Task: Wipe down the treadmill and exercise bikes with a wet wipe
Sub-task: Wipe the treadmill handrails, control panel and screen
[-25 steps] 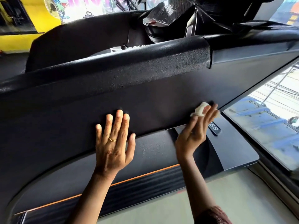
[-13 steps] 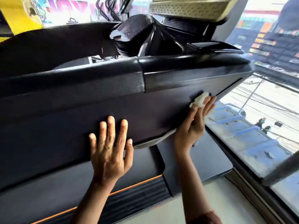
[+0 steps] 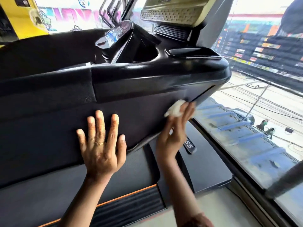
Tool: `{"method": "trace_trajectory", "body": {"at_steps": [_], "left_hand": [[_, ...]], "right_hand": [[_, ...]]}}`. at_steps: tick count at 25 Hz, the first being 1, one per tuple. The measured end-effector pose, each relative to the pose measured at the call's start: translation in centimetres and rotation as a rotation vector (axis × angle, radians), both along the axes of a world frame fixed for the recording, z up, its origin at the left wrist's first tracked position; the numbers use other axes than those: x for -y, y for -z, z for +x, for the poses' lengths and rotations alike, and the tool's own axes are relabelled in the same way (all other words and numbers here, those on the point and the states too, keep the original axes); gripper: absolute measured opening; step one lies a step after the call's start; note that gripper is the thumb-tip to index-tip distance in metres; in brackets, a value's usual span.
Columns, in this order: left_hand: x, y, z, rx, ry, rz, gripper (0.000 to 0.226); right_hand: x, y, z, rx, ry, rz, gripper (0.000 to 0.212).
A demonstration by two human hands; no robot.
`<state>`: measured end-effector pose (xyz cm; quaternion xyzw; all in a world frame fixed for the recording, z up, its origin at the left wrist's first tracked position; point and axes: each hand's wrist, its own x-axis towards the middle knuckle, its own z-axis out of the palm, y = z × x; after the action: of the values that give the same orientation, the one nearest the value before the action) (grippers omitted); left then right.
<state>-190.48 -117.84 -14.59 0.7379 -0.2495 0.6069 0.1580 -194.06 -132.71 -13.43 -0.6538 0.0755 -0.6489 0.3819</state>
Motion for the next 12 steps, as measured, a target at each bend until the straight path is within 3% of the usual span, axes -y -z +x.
{"method": "trace_trajectory", "body": {"at_steps": [2, 4, 7, 8, 9, 10, 12], "left_hand": [[0.1, 0.0, 0.0, 0.016, -0.018, -0.004, 0.060], [0.0, 0.0, -0.1, 0.015, -0.027, -0.008, 0.059], [-0.1, 0.1, -0.2, 0.007, -0.026, -0.005, 0.057], [-0.1, 0.1, -0.2, 0.009, -0.020, 0.002, 0.056], [-0.1, 0.0, -0.2, 0.012, -0.013, 0.006, 0.056], [-0.2, -0.1, -0.1, 0.013, -0.012, 0.005, 0.056], [-0.2, 0.0, -0.1, 0.013, -0.023, -0.003, 0.056]], "right_hand": [[3.4, -4.1, 0.0, 0.078, 0.080, 0.170, 0.044], [2.2, -4.0, 0.1, 0.031, 0.048, 0.095, 0.042], [-2.7, 1.2, -1.0, -0.129, -0.064, -0.507, 0.038], [-2.0, 1.6, -1.0, -0.135, -0.043, -0.617, 0.037], [-0.4, 1.0, -0.8, -0.100, -0.031, -0.607, 0.037], [1.4, -0.3, -0.8, -0.063, -0.010, -0.467, 0.038], [3.7, -3.6, -0.4, 0.048, 0.056, -0.017, 0.039]]}}
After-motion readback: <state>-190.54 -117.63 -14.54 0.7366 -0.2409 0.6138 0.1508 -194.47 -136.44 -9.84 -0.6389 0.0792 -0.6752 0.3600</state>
